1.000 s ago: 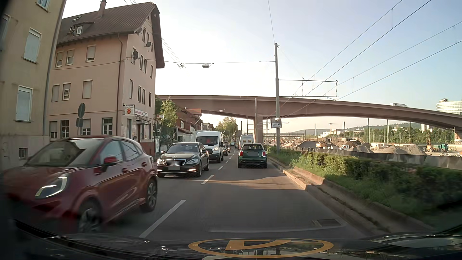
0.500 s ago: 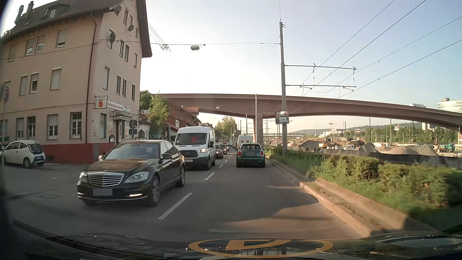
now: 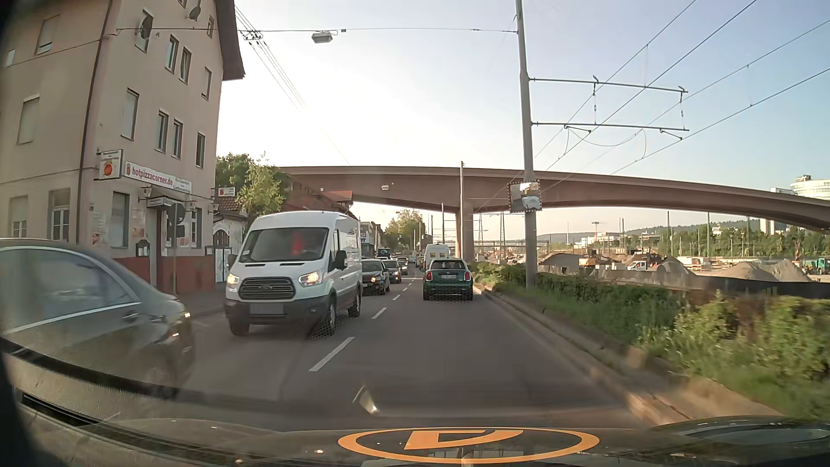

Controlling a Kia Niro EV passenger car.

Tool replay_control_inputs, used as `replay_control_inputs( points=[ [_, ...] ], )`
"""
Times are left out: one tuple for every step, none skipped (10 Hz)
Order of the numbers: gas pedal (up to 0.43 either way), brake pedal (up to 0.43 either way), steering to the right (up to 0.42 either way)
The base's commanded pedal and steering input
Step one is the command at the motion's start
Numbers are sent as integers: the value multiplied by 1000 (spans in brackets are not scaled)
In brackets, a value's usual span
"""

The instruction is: Follow the waypoints while adhering to traffic rules and regulations

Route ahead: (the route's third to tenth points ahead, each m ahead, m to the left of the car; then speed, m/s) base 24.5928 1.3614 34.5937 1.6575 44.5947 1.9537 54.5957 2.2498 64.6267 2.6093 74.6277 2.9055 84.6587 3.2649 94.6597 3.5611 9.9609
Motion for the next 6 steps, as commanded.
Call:
replay_control_inputs(
  points=[
    [189, 0, -5],
    [189, 0, -6],
    [189, 0, -5],
    [209, 0, -6],
    [209, 0, -5],
    [209, 0, -6]
  ],
)
